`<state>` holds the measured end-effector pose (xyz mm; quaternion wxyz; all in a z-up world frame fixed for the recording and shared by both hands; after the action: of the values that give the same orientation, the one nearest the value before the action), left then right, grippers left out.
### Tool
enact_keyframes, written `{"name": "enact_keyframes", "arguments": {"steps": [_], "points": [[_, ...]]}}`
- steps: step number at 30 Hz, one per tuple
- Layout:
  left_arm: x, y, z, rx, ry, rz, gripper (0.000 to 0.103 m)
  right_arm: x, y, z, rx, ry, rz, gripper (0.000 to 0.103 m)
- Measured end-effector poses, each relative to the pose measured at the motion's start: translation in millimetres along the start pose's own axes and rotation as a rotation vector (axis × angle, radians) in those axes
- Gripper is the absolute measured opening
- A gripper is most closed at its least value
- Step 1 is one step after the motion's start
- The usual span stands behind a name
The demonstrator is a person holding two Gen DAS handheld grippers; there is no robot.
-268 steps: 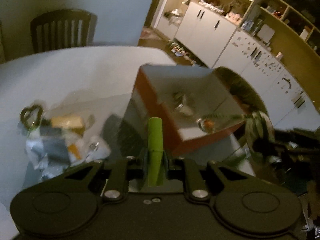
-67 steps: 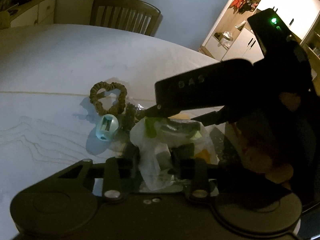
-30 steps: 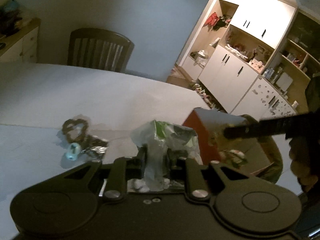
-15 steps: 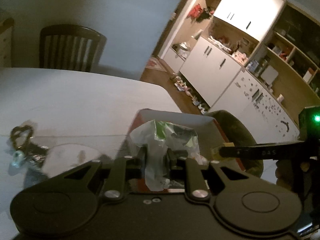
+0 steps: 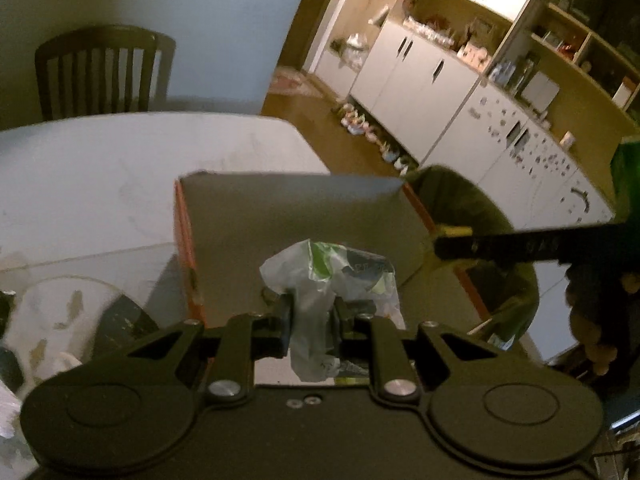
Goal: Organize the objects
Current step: 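Carry the yellow box with the right tool while the left tool carries the plastic bag into the shoebox, then open the right tool releasing the yellow box while the left tool releases the plastic bag in the box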
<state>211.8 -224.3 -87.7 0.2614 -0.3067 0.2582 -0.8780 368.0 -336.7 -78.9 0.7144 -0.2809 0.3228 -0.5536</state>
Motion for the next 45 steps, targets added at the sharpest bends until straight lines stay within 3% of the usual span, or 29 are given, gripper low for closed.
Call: {"name": "enact_keyframes", "arguments": {"steps": [15, 30, 38, 45], "points": [[6.9, 71.9, -9.6, -0.165, 0.064, 0.155, 0.018, -3.1, 72.3, 6.0, -0.105, -0.075, 0.027, 0.069], [-0.7, 95.1, -11.4, -0.248, 0.054, 0.196, 0.022, -15.5, 112.2, -1.8, -0.168, -0.172, 0.029, 0.069], [3.4, 104.1, -25.5, -0.310, 0.068, 0.200, 0.029, -13.9, 112.7, -0.5, -0.171, -0.174, 0.037, 0.070], [7.8, 107.8, -32.3, -0.340, 0.078, 0.199, 0.046, -12.0, 109.1, -2.3, -0.163, -0.176, 0.036, 0.071]]}}
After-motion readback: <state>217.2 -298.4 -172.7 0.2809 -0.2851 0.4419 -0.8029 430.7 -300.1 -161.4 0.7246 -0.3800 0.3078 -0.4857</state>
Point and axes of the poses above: each gripper's, at about its wrist camera, not at the fingertips, and y roughly the way its jaws point, x to its right, z to its top, the point moved 4 cm from there along y, roughly the way its jaws point, and after that the axes turned 6 degrees about x, right-handed, at the moved point
